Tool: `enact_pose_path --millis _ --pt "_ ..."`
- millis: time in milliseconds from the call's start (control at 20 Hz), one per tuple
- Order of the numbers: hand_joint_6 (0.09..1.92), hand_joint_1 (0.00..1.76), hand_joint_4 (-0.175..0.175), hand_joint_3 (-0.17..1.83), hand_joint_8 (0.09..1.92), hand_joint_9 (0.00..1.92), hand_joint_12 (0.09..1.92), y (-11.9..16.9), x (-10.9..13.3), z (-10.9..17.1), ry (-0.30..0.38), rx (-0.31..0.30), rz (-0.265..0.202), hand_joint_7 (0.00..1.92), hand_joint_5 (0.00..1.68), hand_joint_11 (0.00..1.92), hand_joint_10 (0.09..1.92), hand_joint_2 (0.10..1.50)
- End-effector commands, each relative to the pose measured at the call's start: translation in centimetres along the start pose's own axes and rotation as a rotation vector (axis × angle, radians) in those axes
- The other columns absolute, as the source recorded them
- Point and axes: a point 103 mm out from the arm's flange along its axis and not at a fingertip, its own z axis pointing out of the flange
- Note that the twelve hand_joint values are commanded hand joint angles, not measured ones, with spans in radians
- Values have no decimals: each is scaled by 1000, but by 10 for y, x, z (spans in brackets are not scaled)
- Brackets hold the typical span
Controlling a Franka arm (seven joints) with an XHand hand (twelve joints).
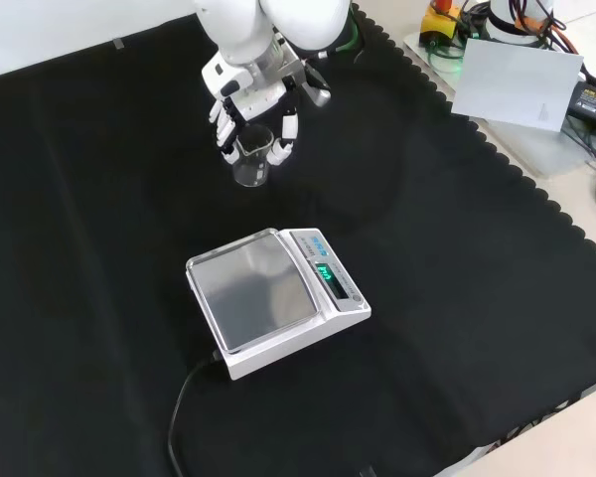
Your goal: Pick up the beaker.
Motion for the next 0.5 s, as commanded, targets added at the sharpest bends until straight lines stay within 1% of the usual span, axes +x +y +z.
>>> enact_pose_path --millis 50,500 --pt "1007 1121 -25 669 691 907 1311 -13 -6 -31 -8 -25 8 758 571 601 644 571" --pt "1022 1125 -29 676 697 926 1305 -36 -3 -78 -35 -61 -3 769 600 617 645 570"
